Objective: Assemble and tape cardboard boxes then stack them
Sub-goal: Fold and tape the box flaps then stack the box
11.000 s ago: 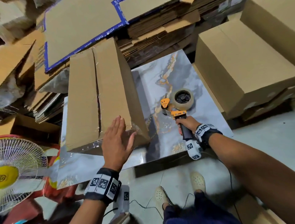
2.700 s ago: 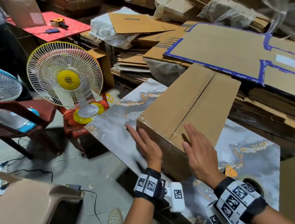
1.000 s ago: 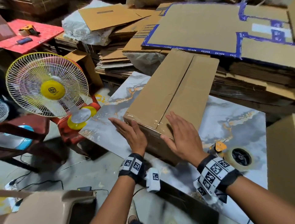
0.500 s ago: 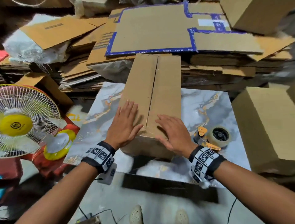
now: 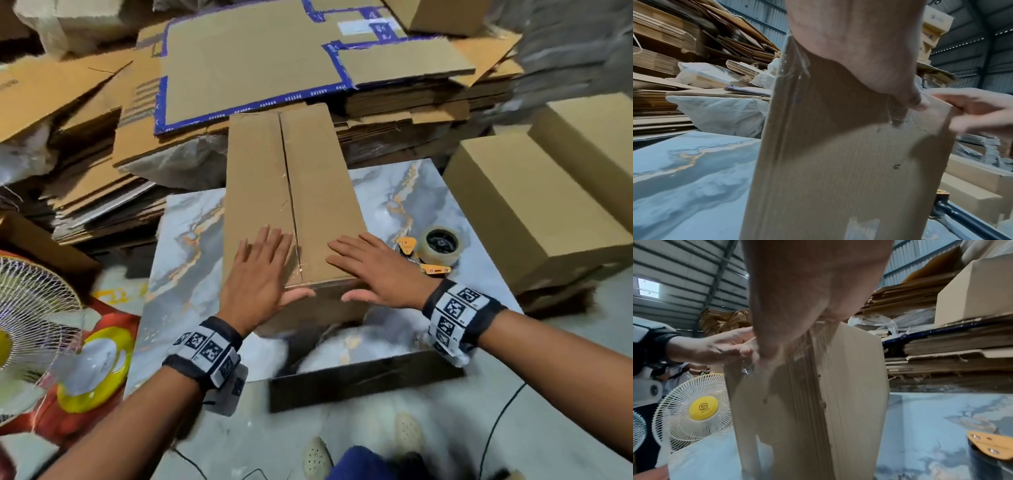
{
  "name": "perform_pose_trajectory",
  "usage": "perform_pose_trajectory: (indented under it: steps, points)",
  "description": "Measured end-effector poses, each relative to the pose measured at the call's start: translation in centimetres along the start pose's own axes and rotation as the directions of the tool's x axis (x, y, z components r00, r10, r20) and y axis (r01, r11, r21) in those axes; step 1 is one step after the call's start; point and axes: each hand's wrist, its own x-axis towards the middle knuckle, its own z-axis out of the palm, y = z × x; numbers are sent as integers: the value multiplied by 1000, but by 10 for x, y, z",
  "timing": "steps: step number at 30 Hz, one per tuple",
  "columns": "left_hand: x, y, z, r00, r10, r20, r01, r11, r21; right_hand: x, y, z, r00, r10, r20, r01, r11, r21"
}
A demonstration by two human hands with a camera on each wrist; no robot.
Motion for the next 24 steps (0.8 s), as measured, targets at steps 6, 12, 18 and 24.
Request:
perform_pose_trajectory:
  steps: [6, 12, 18, 24]
  points:
    - [1, 1, -2, 999, -10, 38, 10, 1000, 19, -4, -5, 4, 999, 49, -8, -49, 997, -61]
    - [0, 0, -2, 998, -7, 68, 5, 1000, 18, -4, -4, -12, 980, 76, 184, -70, 997, -40]
    - [-1, -3, -4, 997, 8, 72, -9, 1000, 14, -24, 0, -34, 969, 174, 174, -204, 963, 176]
    - [-2, -3, -7, 998, 22, 62, -22, 1000, 10, -30, 11, -26, 989, 107, 104, -114, 992, 62]
